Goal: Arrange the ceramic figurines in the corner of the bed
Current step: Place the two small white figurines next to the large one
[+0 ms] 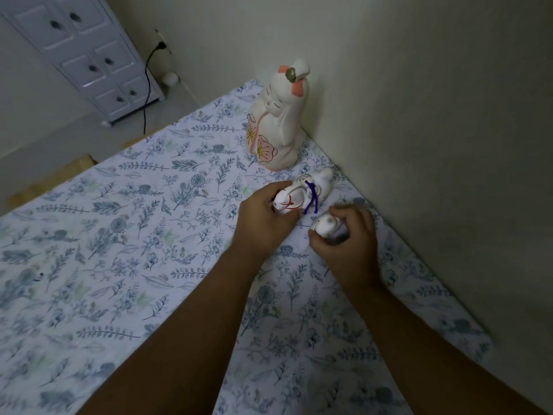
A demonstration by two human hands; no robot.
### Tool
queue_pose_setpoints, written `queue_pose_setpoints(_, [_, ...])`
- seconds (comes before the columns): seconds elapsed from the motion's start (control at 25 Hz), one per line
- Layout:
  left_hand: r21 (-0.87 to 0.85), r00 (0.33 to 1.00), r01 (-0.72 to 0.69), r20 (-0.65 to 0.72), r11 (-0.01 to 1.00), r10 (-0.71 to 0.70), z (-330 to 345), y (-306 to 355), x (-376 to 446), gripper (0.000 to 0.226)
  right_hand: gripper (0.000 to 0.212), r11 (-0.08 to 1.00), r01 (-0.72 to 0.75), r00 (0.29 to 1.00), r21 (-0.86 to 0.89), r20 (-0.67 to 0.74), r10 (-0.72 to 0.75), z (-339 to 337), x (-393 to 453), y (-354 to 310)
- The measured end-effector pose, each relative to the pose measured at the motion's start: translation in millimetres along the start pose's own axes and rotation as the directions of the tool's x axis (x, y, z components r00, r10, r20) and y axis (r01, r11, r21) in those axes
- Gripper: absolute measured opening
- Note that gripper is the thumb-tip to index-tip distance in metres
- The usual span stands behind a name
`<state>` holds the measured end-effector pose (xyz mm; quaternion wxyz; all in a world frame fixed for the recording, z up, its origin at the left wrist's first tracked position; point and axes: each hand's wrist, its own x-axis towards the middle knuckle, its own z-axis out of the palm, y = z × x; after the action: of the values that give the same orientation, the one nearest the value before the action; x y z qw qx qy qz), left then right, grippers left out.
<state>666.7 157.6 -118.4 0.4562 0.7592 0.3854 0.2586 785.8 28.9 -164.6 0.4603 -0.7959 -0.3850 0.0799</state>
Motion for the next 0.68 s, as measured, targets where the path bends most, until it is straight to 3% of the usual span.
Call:
queue_pose_setpoints(0.4, [0.037, 0.998, 0.068, -0.013, 0.997, -0.067, 3.0, 1.2, -1.7, 0.041, 0.050, 0.999, -0.042, 0.999, 0.009, 0.015, 0.042, -10.3, -29.7, -5.2])
queue_pose_setpoints(0.56, [0.015, 0.986, 0.164, 0.015, 0.986, -0.164, -5.2, 1.9, -17.3, 0.066, 0.060, 0.995, -0.104, 0.989, -0.001, 0.101, 0.104, -17.1, -35.1, -13.3])
queue_pose_setpoints(0.68, [0.102, 0.981, 0.187, -0.067, 0.977, -0.181, -32.2, 1.9, -59.2, 0.065, 0.066, 0.994, -0.010, 0.987, -0.110, 0.158, 0.027, -24.2, -48.4, -29.7])
